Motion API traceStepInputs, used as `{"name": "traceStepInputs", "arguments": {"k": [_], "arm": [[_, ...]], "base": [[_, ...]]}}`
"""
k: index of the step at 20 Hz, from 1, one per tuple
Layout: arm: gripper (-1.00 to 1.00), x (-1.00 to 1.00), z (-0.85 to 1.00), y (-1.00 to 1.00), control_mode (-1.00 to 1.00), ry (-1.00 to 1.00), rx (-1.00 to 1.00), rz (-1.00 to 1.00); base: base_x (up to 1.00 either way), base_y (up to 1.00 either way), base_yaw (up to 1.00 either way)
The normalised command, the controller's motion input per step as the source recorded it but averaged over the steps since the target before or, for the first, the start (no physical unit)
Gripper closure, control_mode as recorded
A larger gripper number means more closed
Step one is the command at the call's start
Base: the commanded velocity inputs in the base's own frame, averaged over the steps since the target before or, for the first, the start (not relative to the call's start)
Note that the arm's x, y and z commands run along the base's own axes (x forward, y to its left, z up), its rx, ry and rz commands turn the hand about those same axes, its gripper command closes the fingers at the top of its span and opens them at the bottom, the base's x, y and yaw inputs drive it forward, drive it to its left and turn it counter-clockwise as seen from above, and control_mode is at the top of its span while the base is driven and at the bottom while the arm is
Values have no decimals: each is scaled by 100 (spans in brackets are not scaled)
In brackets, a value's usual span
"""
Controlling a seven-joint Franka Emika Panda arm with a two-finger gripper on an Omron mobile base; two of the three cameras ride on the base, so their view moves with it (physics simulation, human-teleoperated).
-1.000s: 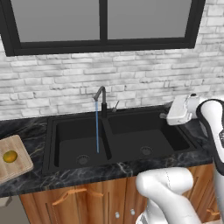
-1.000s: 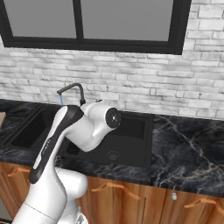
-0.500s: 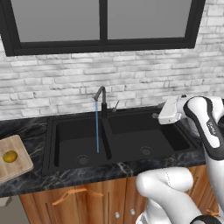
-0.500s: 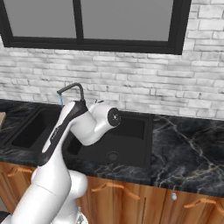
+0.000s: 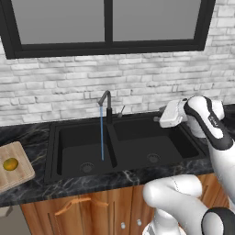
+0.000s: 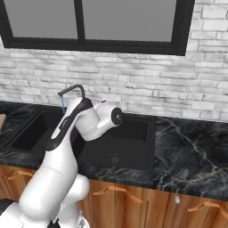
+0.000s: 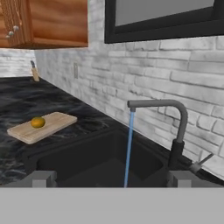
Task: Pick the orange from the sink and place it on the cutting board to airdry. Then turn off the sink faucet.
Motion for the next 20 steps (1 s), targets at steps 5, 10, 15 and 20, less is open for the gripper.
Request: {"name": "traceStepInputs", "arguments": {"k": [5,10,15,20], "arm": [[-100,29,-14,20,-100,0,0,3],[-100,36,-18,14,-100,0,0,2],[-100,43,-18,2,-100,0,0,2],[-100,47,-20,0,-100,0,1,2]], "base": [[0,0,0],[0,0,0],[0,0,0],[0,0,0]]}}
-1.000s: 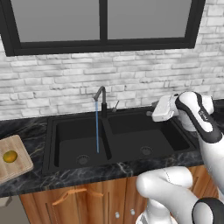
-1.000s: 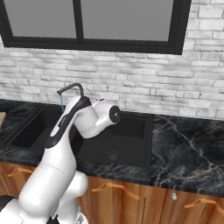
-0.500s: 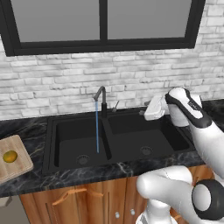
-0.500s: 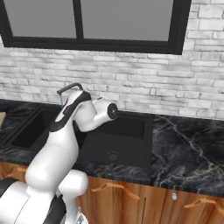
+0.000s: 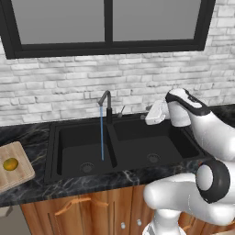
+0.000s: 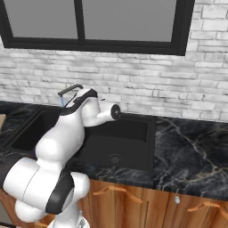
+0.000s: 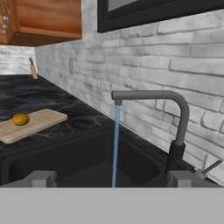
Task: Pick the orange from the sink and place it on the cutting board to airdry. Then turn off the sink faucet.
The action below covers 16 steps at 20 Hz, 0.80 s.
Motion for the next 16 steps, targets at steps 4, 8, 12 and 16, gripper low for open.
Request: {"name": "traceStepInputs", "arguments": {"k": [4,8,12,16], "arm": [[-100,44,-17,0,-100,0,2,3],[-100,43,-19,0,-100,0,2,4],[-100,45,-24,0,-100,0,2,4],[-100,47,-26,0,-100,0,3,4]], "base": [[0,0,0],[0,0,0],[0,0,0],[0,0,0]]}}
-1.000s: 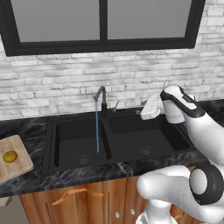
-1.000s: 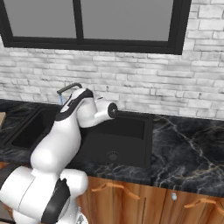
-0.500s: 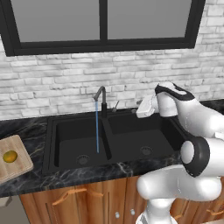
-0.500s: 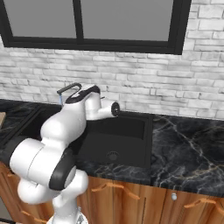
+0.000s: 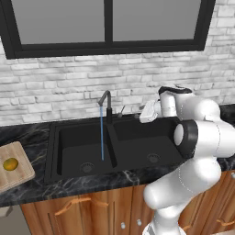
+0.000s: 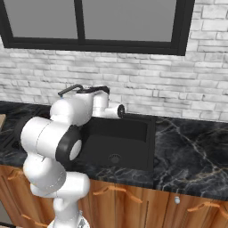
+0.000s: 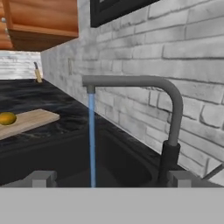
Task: Pick the orange from the sink and place it on the cutting board to airdry. Then turn off the sink faucet.
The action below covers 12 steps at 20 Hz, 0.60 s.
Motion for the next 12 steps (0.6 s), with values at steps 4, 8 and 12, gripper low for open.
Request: {"name": "traceStepInputs", "arguments": {"k": [4,8,12], "arm": [[-100,48,-14,0,-100,0,3,5],[-100,47,-5,0,-100,0,3,5],[-100,44,-12,0,-100,0,2,4]], "base": [[0,0,0],[0,0,0],[0,0,0]]}}
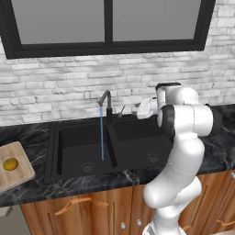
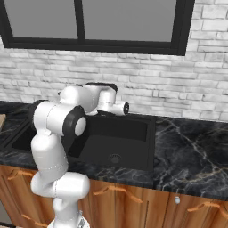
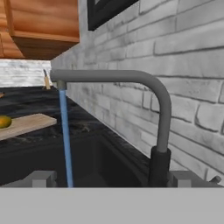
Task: Pick the orange from the sink and place it on the cutting board to airdry. Then turn off the sink faucet.
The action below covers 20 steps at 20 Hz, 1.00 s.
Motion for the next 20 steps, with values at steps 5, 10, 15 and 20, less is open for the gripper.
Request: {"name": "traceStepInputs", "arguments": {"k": [5,10,15,20], "arm": [[-100,41,-26,0,-100,0,1,3],[-100,42,-24,4,-100,0,0,3],[-100,41,-20,9,-100,0,0,3],[-100,42,-24,15,-100,0,0,2]], "base": [[0,0,0],[0,0,0],[0,0,0],[0,0,0]]}}
